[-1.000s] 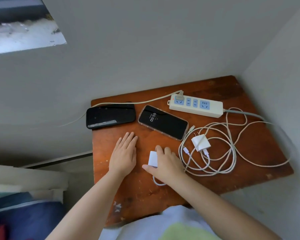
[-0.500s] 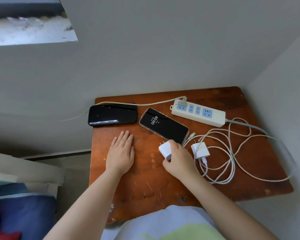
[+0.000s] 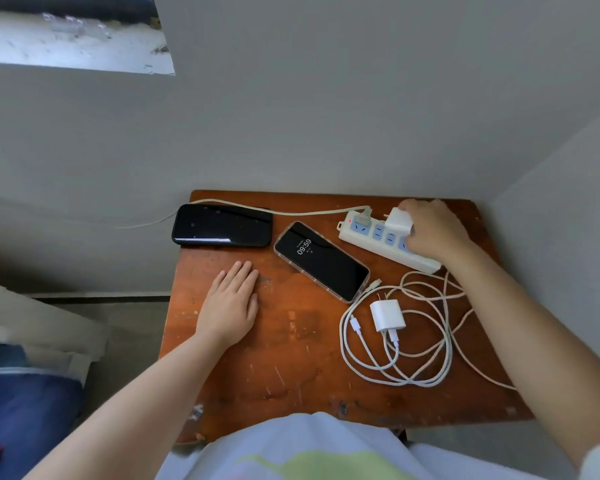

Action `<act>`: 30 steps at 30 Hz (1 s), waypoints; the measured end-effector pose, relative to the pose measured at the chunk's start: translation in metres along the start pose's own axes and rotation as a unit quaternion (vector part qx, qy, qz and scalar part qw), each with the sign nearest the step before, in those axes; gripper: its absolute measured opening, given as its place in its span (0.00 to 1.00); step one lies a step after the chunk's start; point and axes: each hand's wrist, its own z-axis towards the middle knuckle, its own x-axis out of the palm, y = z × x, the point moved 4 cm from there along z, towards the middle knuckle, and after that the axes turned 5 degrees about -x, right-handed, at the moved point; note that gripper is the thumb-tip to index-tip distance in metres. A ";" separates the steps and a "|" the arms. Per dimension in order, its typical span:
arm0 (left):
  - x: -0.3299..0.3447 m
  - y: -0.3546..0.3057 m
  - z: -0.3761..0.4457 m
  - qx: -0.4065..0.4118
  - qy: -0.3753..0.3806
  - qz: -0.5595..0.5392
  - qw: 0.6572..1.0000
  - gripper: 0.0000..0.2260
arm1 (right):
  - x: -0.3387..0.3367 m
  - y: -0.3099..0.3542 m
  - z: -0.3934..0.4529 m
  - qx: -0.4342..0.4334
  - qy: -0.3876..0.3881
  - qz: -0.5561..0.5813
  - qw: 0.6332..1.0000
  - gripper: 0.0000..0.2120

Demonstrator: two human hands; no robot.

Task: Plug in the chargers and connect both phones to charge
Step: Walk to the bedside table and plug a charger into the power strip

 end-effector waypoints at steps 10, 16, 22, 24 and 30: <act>0.009 -0.024 0.014 0.009 0.044 0.059 0.997 0.23 | 0.017 0.004 0.027 -0.067 0.053 -0.138 0.987 0.25; 0.015 -0.035 0.018 -0.013 0.024 0.029 0.999 0.23 | 0.015 0.004 0.038 -0.068 0.090 -0.211 0.971 0.22; 0.014 -0.033 0.017 -0.009 0.009 0.016 1.000 0.23 | 0.020 0.004 0.043 -0.090 0.126 -0.236 0.959 0.24; 0.014 -0.033 0.017 -0.007 0.005 0.013 1.000 0.23 | 0.019 0.006 0.044 -0.095 0.128 -0.242 0.957 0.24; 0.014 -0.032 0.017 -0.003 -0.017 -0.001 1.000 0.22 | 0.013 0.015 0.042 -0.121 0.114 -0.261 0.951 0.16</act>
